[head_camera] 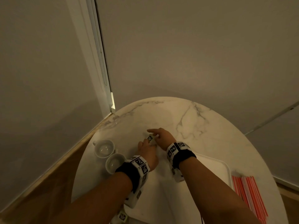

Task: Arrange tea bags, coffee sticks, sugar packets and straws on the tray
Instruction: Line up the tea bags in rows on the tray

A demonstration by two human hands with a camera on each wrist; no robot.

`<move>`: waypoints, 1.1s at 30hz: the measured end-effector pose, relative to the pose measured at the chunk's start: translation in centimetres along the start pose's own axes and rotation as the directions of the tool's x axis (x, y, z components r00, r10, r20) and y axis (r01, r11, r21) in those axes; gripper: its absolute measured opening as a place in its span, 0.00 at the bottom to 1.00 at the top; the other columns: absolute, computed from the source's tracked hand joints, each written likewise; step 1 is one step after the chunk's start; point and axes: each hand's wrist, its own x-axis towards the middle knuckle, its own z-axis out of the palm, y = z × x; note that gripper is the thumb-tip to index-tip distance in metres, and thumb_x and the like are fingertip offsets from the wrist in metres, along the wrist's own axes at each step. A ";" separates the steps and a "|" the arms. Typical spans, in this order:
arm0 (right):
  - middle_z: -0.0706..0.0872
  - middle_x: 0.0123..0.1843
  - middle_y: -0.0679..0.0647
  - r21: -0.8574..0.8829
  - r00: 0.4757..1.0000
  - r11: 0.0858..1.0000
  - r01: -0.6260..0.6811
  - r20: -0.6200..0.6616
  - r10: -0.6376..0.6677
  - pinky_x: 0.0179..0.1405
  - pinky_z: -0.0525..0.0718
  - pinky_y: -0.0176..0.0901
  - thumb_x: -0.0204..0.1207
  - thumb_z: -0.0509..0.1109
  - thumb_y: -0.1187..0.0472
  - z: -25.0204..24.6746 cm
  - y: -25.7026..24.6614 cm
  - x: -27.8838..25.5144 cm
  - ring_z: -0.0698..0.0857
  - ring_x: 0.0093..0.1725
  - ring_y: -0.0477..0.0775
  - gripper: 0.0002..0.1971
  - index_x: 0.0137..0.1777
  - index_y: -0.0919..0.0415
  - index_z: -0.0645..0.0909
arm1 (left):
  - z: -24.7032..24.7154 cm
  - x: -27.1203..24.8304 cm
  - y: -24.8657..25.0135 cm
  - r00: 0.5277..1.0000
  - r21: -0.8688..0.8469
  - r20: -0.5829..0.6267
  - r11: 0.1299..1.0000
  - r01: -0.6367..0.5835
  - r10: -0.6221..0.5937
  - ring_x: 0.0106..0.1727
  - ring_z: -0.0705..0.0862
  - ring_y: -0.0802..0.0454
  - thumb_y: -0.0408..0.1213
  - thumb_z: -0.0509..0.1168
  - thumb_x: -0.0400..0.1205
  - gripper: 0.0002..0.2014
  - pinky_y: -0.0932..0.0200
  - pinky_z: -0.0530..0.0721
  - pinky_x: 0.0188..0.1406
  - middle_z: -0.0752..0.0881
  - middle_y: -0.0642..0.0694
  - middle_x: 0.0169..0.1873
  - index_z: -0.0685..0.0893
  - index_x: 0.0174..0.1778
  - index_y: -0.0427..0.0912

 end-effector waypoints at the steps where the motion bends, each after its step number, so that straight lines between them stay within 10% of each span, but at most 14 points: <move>1: 0.79 0.65 0.60 -0.028 0.999 1.000 0.011 0.033 -0.010 0.65 0.75 0.46 0.77 0.68 0.68 0.0 -0.1 0.2 0.78 0.65 0.60 0.25 0.73 0.50 0.78 | 0.1 0.6 0.1 1.000 0.014 0.020 1.000 0.017 -0.017 0.73 0.60 0.36 0.35 0.55 0.81 0.28 0.45 0.63 0.77 0.58 0.41 0.76 0.62 0.79 0.47; 19: 0.80 0.62 0.59 -0.215 0.987 0.970 0.112 0.136 -0.083 0.58 0.73 0.41 0.73 0.61 0.79 -0.2 0.4 1.4 0.79 0.63 0.61 0.26 0.64 0.54 0.85 | 0.9 1.1 -0.1 0.995 -0.101 -0.004 0.990 0.099 -0.100 0.74 0.62 0.39 0.38 0.59 0.81 0.28 0.50 0.63 0.77 0.57 0.40 0.76 0.62 0.78 0.38; 33: 0.85 0.55 0.56 -0.008 0.995 1.000 -0.006 -0.101 0.005 0.49 0.74 0.39 0.75 0.63 0.68 -0.4 1.3 0.4 0.79 0.48 0.51 0.15 0.58 0.57 0.85 | 2.9 -0.4 -1.0 0.996 -0.165 -0.091 0.986 -0.009 -0.007 0.77 0.60 0.40 0.39 0.61 0.79 0.28 0.48 0.65 0.77 0.55 0.42 0.79 0.65 0.77 0.45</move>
